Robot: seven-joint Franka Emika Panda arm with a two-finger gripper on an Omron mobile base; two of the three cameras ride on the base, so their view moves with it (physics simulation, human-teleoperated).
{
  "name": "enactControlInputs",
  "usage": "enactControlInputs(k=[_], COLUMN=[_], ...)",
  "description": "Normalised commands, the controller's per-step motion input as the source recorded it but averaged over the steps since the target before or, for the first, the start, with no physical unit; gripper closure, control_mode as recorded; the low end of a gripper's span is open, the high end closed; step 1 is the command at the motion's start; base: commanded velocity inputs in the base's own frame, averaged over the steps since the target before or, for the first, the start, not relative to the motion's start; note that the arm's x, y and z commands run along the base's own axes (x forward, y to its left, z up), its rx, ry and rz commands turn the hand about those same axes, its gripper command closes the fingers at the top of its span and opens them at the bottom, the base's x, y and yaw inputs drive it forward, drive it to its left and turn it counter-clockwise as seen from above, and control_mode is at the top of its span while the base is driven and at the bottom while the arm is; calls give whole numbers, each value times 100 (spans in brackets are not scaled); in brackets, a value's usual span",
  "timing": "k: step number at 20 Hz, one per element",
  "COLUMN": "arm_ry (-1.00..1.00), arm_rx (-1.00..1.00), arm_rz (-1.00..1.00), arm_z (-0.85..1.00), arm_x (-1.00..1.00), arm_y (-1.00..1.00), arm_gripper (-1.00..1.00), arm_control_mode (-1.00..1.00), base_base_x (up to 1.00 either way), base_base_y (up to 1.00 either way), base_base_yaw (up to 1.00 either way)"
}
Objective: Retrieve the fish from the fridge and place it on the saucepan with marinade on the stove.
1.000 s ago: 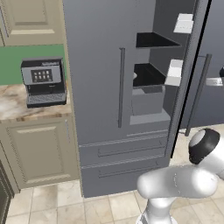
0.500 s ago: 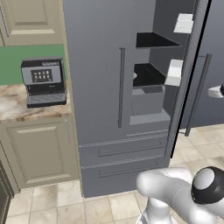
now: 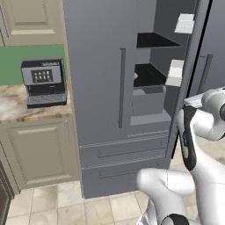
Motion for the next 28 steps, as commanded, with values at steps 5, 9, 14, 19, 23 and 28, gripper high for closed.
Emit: enactControlInputs(k=[5, 9, 14, 19, 23, 28], arm_ry=[5, 20, 28, 39, 27, -4], arm_rx=[-30, -34, -26, -14, -11, -7], arm_rz=[-28, -15, -3, 0, 0, -2], arm_z=[0, 5, 0, 2, 7, -4], arm_x=[0, 9, 42, 56, 44, 43], arm_y=[99, 85, 43, 6, 0, 3], arm_gripper=[-100, -100, -100, -100, -100, -100], arm_control_mode=[-100, -100, -100, -100, -100, -100], base_base_x=[0, 0, 0, 0, 0, 0], base_base_y=[0, 0, 0, 0, 0, 0], base_base_yaw=[0, 0, 0, 0, 0, 0])
